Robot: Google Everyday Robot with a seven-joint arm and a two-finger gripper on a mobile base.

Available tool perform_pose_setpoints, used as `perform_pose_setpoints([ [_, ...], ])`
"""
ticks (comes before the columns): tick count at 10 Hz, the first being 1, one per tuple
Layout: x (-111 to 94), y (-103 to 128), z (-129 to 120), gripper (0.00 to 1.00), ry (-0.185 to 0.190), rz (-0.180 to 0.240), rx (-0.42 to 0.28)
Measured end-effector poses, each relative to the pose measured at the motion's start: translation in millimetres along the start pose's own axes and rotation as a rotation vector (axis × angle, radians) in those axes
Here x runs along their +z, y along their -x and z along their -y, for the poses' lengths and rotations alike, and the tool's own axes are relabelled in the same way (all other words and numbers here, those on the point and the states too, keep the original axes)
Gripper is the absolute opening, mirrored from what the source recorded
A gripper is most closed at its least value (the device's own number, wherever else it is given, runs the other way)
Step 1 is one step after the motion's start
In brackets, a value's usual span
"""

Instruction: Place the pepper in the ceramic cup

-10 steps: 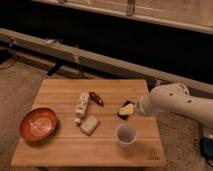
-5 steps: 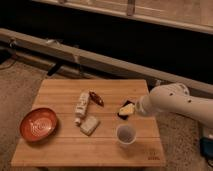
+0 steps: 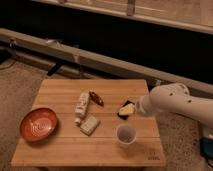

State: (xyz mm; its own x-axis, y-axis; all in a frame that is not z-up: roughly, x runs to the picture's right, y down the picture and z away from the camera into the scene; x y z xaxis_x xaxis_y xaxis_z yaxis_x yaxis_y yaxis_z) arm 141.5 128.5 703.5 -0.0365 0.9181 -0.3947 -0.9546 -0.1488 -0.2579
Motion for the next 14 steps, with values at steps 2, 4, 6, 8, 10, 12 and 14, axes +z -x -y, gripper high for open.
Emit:
perform_pose_setpoints([
  [2,0,0,0,0.80,0.000,0.000,0.000],
  [4,1,-1,0,0.80,0.001,-0.002,0.001],
  [6,1,-1,0,0.80,0.001,-0.002,0.001],
  [8,1,-1,0,0.80,0.001,-0.002,0.001],
  [10,2,0,1,0.80,-0.001,-0.011,-0.007],
  [12,19,14,-7,0.80,-0.005,-0.045,-0.077],
  [14,44,39,-25,0.80,-0.017,-0.072,-0.151],
])
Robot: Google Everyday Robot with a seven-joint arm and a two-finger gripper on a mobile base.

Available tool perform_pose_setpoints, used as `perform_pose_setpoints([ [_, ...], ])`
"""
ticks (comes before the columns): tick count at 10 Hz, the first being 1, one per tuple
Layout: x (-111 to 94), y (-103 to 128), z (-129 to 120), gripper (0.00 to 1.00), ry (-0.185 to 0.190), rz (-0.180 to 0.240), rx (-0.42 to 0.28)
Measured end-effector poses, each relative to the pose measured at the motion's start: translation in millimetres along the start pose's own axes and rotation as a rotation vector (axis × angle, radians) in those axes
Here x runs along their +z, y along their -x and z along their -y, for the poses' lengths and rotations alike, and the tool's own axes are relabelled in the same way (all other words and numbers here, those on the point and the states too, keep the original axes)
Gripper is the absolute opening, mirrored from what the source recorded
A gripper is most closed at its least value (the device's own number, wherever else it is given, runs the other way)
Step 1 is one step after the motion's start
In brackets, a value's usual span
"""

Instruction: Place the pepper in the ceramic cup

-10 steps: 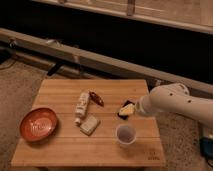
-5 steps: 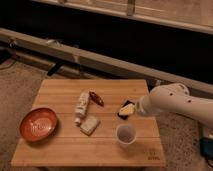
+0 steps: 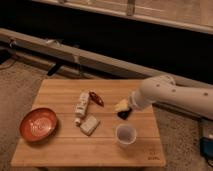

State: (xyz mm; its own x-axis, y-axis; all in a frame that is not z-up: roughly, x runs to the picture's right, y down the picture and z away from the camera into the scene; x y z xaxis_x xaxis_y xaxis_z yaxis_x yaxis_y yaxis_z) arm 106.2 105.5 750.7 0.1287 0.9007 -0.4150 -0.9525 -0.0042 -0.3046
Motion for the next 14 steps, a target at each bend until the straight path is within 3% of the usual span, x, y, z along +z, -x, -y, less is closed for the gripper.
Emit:
perform_pose_setpoints([
  [4,52,58,-20,0.80,-0.048,-0.047,-0.150],
  [6,74,81,-18,0.80,-0.074,-0.056,-0.196],
  [8,87,94,-22,0.80,-0.086,-0.061,-0.226],
  [14,127,119,-64,0.80,-0.089,-0.096,-0.344],
])
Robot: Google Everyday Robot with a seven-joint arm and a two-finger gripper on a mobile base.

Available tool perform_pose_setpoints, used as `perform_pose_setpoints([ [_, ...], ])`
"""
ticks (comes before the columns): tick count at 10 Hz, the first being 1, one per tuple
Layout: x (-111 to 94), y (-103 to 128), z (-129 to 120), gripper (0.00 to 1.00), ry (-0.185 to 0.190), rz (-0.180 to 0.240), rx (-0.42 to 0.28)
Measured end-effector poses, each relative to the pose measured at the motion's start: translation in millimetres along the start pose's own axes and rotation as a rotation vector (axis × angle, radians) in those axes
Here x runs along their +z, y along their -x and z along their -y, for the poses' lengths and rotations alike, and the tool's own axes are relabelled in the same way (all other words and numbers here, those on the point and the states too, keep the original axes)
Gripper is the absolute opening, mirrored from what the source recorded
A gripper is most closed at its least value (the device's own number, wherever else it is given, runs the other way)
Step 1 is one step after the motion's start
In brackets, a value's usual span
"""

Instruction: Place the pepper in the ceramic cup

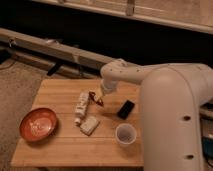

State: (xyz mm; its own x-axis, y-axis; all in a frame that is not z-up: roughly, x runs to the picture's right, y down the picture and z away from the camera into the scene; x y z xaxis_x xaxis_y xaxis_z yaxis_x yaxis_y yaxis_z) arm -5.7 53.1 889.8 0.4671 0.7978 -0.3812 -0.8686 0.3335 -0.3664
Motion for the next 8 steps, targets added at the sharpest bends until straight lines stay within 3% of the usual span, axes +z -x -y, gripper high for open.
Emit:
perform_pose_setpoints([
  [8,50,18,-18,0.80,-0.013,-0.066,-0.081],
])
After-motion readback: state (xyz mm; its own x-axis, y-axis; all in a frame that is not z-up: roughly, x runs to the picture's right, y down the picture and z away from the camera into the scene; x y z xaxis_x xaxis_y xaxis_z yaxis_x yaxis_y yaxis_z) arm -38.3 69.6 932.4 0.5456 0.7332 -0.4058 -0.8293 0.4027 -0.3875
